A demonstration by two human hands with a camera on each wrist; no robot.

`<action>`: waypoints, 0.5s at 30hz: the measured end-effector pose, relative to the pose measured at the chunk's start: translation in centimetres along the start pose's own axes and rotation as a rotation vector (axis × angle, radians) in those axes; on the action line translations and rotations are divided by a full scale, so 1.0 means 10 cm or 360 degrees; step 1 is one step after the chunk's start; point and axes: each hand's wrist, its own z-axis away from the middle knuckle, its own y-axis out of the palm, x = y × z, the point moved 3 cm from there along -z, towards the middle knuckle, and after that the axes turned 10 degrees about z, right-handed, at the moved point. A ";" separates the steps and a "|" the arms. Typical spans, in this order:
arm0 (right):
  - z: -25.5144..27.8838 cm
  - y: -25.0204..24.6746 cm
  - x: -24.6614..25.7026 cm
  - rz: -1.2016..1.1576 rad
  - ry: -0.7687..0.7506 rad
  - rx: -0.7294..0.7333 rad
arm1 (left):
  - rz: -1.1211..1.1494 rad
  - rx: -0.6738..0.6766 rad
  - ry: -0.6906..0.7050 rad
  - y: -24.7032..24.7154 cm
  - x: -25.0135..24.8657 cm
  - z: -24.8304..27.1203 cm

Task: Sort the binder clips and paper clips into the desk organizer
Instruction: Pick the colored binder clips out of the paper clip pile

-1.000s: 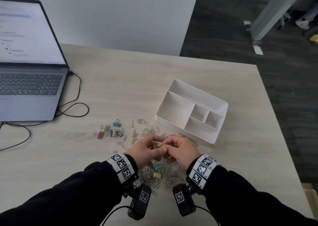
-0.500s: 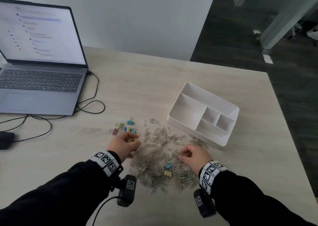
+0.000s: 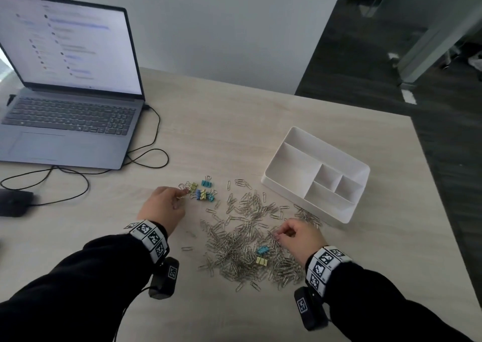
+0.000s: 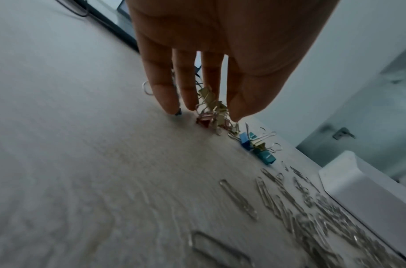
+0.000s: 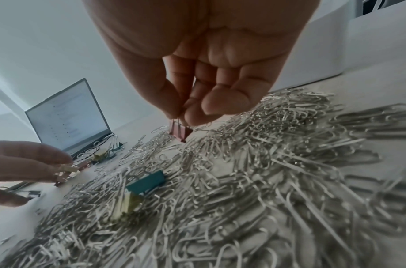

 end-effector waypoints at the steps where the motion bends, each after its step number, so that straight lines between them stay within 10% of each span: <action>1: 0.01 0.00 0.01 0.0001 -0.0011 0.0012 | -0.0083 0.0005 0.0030 0.00 -0.03 0.03; 7: 0.10 0.04 0.02 0.0123 -0.0131 0.0107 | -0.0410 0.0098 0.0407 0.11 -0.49 0.38; 15: 0.17 0.03 -0.15 -0.0037 -0.0015 0.0092 | -0.0536 0.1022 0.0824 1.08 -1.11 0.83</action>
